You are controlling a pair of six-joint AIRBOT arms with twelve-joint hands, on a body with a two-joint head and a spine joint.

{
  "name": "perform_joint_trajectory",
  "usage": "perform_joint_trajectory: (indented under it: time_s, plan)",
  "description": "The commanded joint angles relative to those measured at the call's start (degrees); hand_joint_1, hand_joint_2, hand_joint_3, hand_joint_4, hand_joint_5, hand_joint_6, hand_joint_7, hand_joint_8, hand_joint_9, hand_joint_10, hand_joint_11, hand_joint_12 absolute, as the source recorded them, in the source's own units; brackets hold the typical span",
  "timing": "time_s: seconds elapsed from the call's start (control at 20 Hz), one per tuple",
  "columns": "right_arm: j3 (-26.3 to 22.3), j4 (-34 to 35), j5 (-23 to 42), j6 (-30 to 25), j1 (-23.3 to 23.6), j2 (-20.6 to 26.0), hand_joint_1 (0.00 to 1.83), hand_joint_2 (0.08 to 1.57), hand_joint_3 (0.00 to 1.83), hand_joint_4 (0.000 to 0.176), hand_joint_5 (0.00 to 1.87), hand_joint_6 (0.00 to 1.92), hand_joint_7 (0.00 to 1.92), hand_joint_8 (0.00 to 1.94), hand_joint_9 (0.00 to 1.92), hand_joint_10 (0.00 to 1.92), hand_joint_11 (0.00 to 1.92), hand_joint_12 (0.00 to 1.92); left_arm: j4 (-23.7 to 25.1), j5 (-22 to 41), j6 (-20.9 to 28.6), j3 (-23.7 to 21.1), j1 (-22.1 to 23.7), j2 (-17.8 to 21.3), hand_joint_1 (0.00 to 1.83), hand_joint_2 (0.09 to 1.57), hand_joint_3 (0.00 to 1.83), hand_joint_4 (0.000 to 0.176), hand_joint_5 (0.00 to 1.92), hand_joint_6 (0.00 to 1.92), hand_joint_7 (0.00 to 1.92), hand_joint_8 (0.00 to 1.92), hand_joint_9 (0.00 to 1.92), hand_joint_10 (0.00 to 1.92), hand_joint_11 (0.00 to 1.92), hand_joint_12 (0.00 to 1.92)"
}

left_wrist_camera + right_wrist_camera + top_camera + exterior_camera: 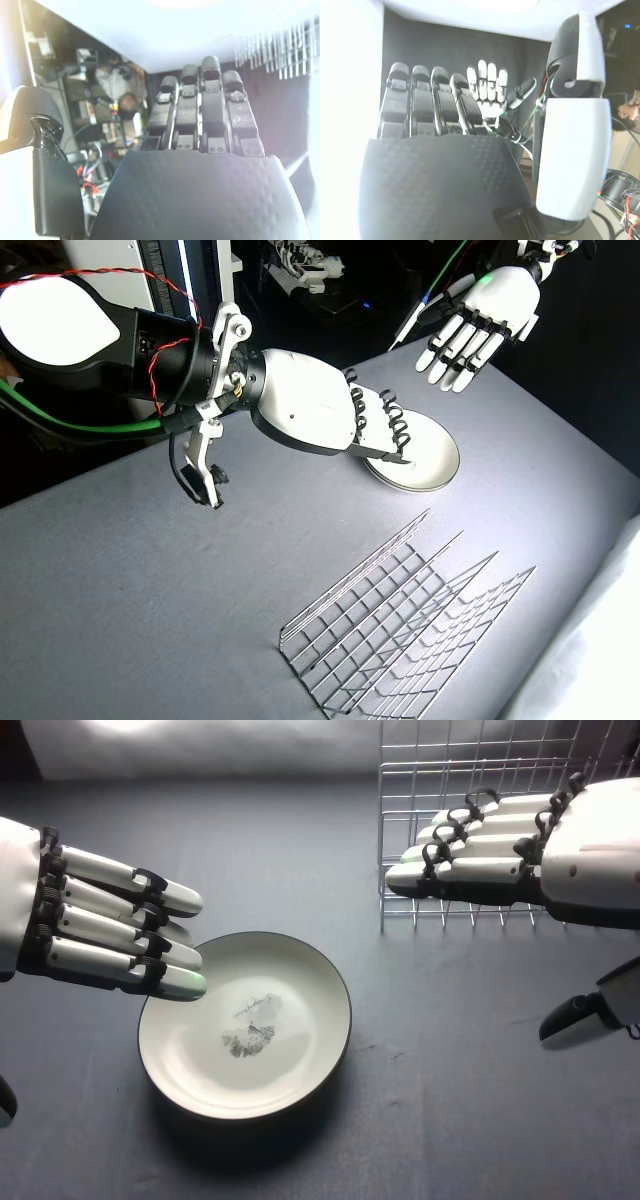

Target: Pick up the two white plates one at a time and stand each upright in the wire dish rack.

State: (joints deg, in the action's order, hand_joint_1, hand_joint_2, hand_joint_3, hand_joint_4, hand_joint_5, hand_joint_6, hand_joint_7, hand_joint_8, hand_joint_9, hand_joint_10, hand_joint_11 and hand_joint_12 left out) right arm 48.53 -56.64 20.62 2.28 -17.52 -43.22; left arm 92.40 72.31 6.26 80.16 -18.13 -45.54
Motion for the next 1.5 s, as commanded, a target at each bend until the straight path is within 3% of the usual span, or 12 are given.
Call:
perform_joint_trajectory:
  time_s: [0.0,0.05,0.1,0.15,0.2,0.3,0.45,0.55,0.6,0.65,1.05,1.45]
  plan:
    - [-0.27,1.29,3.92,0.28,-0.14,0.31,0.00,1.14,0.13,0.000,0.01,0.00,0.00,0.00,0.00,0.00,0.00,0.01,-4.90,2.26,0.26,0.07,0.27,0.47,0.00,0.99,0.17,0.000,0.03,0.05,0.01,0.04,0.01,0.03,0.00,0.15]
    - [-0.26,1.22,3.87,0.45,-0.40,0.32,0.00,1.14,0.13,0.000,0.01,0.00,0.00,0.00,0.00,0.00,0.00,0.01,-4.90,2.39,0.25,0.12,0.08,0.48,0.00,0.99,0.17,0.000,0.03,0.05,0.01,0.04,0.01,0.03,0.00,0.15]
    - [-0.27,1.01,3.69,0.53,-0.48,0.32,0.00,1.21,0.02,0.000,0.06,0.01,0.07,0.01,0.04,0.01,0.04,0.03,-4.90,2.39,0.25,0.21,-0.08,0.48,0.00,1.09,0.02,0.000,0.04,0.00,0.01,0.00,0.00,0.00,0.00,0.08]
    - [-0.27,0.41,3.64,0.54,-0.50,0.32,0.00,1.22,0.00,0.000,0.07,0.01,0.08,0.00,0.06,0.02,0.00,0.22,-4.91,2.37,0.25,0.32,-0.07,0.46,0.00,1.08,0.01,0.000,0.07,0.01,0.03,0.01,0.02,0.01,0.00,0.08]
    - [-0.26,0.31,3.64,0.55,-0.50,0.31,0.00,1.22,0.00,0.000,0.08,0.01,0.08,0.00,0.06,0.02,0.00,0.22,-4.97,2.34,0.25,0.41,0.15,0.42,0.00,1.09,0.01,0.000,0.07,0.01,0.04,0.01,0.02,0.00,0.00,0.08]
    - [-0.25,0.31,3.61,0.56,-0.47,0.31,0.00,1.23,0.00,0.000,0.06,0.00,0.03,0.00,0.01,0.01,0.00,0.02,-4.97,2.31,0.25,0.37,0.82,0.40,0.00,1.07,0.00,0.000,0.07,0.01,0.05,0.01,0.02,0.01,0.01,0.09]
    - [-0.26,0.29,3.61,0.76,-0.47,0.31,0.00,1.25,0.00,0.000,0.02,0.00,0.02,0.00,0.00,0.00,0.00,0.00,-4.69,2.39,0.24,0.11,0.92,0.37,0.00,1.07,0.00,0.000,0.07,0.01,0.05,0.01,0.03,0.01,0.01,0.10]
    - [-0.12,0.05,3.62,0.96,-0.45,0.31,0.04,1.22,0.00,0.000,0.03,0.01,0.03,0.00,0.00,0.00,0.00,0.00,-1.16,3.32,-1.01,0.21,0.93,-1.27,0.00,1.06,0.00,0.000,0.08,0.00,0.07,0.01,0.05,0.00,0.00,0.17]
    - [0.01,0.05,3.62,1.01,-0.25,0.30,0.11,1.19,0.00,0.000,0.00,0.00,0.00,0.00,0.00,0.00,0.00,0.00,-0.54,3.68,-1.00,0.32,0.82,-1.78,0.00,1.04,0.00,0.000,0.00,0.00,0.00,0.00,0.00,0.00,0.00,0.01]
    - [0.08,0.05,3.66,1.01,-0.17,0.30,0.12,1.18,0.00,0.000,0.00,0.00,0.00,0.00,0.00,0.00,0.00,0.00,-0.11,3.95,-1.00,0.44,0.44,-2.34,0.00,1.06,0.00,0.000,0.00,0.00,0.00,0.00,0.00,0.00,0.00,0.00]
    - [0.16,0.05,5.01,1.44,0.31,0.31,0.16,1.17,0.00,0.000,0.00,0.00,0.00,0.00,0.00,0.00,0.00,0.00,-0.38,-1.36,-6.63,0.34,-12.91,-6.80,0.00,1.02,0.00,0.000,0.00,0.00,0.00,0.00,0.00,0.00,0.01,0.00]
    - [2.85,0.05,13.00,3.74,-0.98,0.04,0.16,1.23,0.01,0.000,0.00,0.00,0.00,0.00,0.00,0.00,0.00,0.00,-0.47,-5.94,-7.94,3.23,-14.35,-10.57,0.00,1.03,0.00,0.000,0.01,0.00,0.01,0.00,0.00,0.00,0.02,0.01]
